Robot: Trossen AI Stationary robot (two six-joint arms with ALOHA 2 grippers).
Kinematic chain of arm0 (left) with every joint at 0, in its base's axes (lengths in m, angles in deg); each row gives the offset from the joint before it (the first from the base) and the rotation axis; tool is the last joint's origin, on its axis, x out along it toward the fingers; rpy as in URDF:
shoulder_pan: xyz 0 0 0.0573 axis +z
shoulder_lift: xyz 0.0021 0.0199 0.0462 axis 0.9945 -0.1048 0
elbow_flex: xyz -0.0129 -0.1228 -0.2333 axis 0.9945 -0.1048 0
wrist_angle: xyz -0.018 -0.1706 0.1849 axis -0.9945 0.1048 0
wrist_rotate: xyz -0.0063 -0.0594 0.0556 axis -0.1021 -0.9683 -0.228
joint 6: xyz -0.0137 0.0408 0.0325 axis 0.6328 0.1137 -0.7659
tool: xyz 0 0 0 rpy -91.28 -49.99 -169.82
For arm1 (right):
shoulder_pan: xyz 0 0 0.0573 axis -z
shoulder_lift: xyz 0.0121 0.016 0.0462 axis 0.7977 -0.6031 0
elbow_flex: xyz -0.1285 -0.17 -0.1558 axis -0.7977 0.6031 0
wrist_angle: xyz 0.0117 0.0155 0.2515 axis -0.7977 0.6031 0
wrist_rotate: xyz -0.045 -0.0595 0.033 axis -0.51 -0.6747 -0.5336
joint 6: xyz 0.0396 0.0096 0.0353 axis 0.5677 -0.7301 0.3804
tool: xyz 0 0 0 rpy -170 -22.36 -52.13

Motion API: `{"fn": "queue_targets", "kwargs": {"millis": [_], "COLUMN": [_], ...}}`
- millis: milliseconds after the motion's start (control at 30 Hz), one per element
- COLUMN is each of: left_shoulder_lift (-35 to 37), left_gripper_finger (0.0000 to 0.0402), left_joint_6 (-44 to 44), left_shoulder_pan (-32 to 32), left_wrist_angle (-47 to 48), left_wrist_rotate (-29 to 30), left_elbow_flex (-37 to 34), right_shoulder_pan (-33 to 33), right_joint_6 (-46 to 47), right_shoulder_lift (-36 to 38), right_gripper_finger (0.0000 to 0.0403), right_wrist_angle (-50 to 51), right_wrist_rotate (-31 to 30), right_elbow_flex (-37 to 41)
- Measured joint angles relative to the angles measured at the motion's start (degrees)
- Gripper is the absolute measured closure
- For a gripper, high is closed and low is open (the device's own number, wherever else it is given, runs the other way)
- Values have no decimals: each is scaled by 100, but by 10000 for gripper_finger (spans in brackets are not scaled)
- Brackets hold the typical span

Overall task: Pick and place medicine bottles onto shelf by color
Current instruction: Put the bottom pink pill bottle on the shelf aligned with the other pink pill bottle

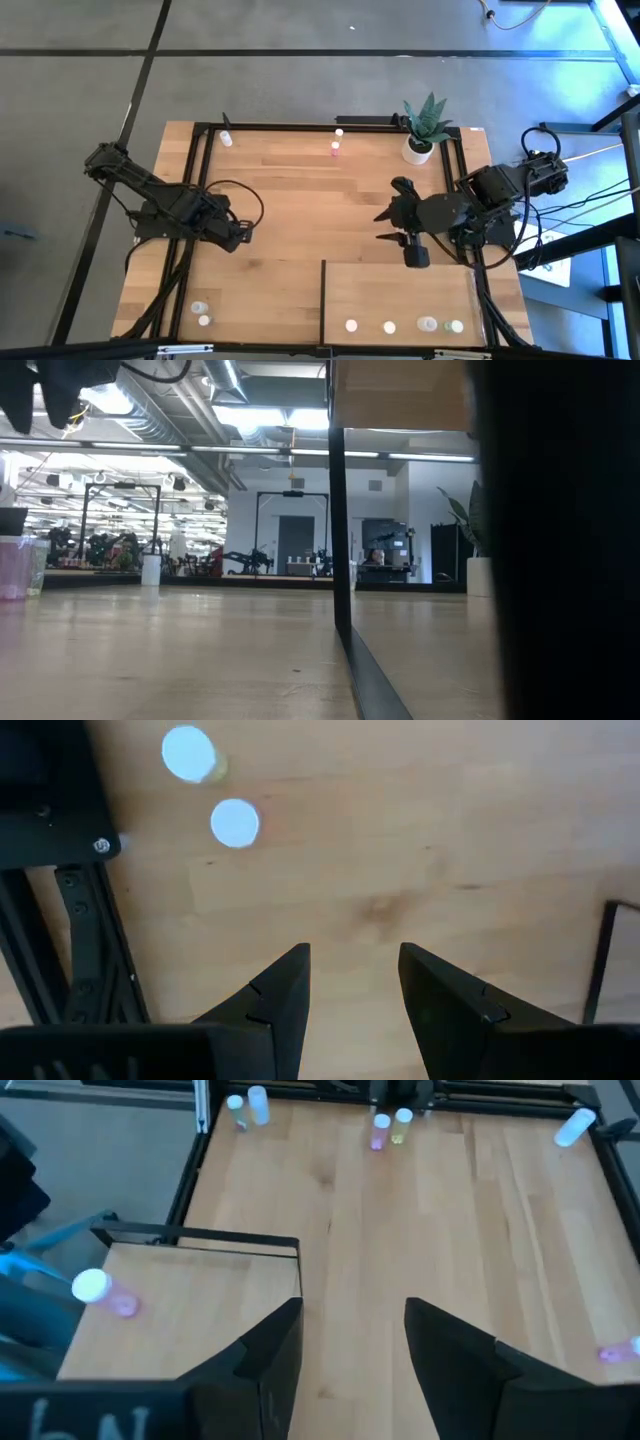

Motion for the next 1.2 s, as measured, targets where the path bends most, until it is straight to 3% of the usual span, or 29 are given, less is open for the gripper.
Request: {"fn": "queue_targets", "kwargs": {"millis": [233, 467, 700, 1200], "left_shoulder_lift": [0, 0, -2, -1], "left_gripper_finger": [255, 255, 255, 255], "left_joint_6": [-42, -23, 328, 363], "left_shoulder_pan": [389, 653, 695, 692], "left_wrist_angle": [87, -439, -561, -540], "left_wrist_rotate": [2, -343, -367, -387], "left_elbow_flex": [-31, -766, -1174, -1198], "right_shoulder_pan": [266, 327, 327, 327], "right_joint_6": [-653, -1091, -1115, -1061], "right_shoulder_lift": [0, 0, -2, -1], "right_gripper_finger": [225, 225, 225, 225], "right_wrist_angle": [0, 0, 2, 1], "right_wrist_rotate": [31, 35, 35, 38], "right_elbow_flex": [0, 0, 0, 0]}}
